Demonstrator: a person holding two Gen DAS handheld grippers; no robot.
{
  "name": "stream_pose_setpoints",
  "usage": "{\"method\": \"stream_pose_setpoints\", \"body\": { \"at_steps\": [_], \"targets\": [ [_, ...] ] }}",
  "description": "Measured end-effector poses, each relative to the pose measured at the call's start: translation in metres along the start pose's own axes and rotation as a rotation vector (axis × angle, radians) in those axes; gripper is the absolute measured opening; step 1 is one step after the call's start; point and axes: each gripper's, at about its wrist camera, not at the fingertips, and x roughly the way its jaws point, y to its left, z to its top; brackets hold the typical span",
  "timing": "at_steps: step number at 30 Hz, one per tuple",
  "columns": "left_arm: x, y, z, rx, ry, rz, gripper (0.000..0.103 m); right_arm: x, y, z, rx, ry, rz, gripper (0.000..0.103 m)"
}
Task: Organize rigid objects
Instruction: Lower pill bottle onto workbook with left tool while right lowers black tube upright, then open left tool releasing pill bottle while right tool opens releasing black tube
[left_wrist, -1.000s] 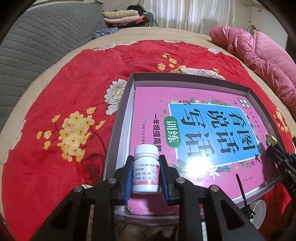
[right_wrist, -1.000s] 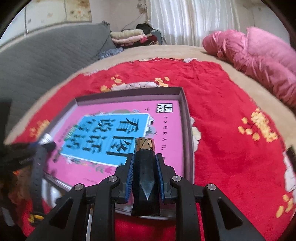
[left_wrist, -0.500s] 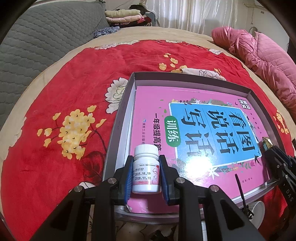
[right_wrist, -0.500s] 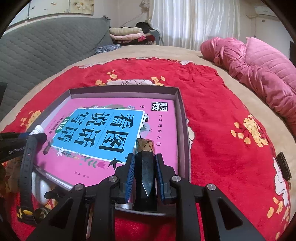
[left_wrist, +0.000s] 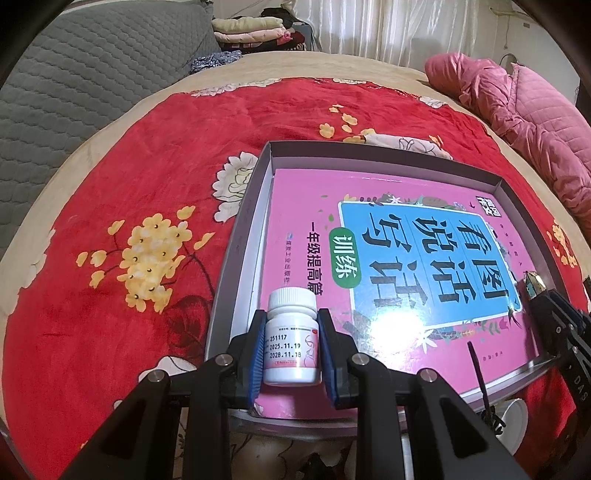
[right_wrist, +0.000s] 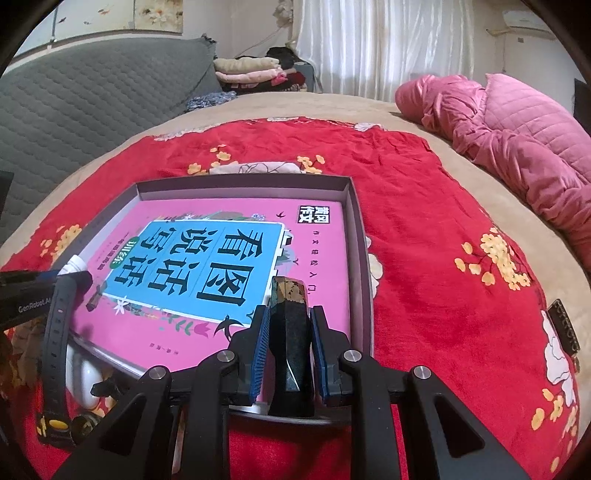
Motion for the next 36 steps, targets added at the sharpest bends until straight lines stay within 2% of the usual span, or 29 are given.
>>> {"method": "stream_pose_setpoints", "body": {
  "at_steps": [14, 21, 25, 29, 36],
  "targets": [
    [-0.004, 0.002, -0.004, -0.006, 0.004, -0.014, 0.027, -0.009, -0.012, 0.002, 0.062, -0.017, 0.012, 0.027],
    [-0.006, 0.005, -0.005, -0.023, -0.006, -0.046, 0.027, -0.014, -0.018, 0.002, 0.079, -0.038, 0.014, 0.029],
    [-0.007, 0.005, -0.007, -0.02, -0.007, -0.052, 0.027, -0.016, -0.018, 0.001, 0.08, -0.05, 0.021, 0.043],
    [-0.01, 0.006, -0.007, -0.028, -0.01, -0.068, 0.027, -0.025, -0.014, 0.002, 0.055, -0.103, 0.019, 0.058],
    [-0.01, 0.005, -0.008, -0.021, -0.009, -0.069, 0.027, -0.029, -0.004, 0.004, 0.009, -0.135, 0.033, 0.061]
  ]
}}
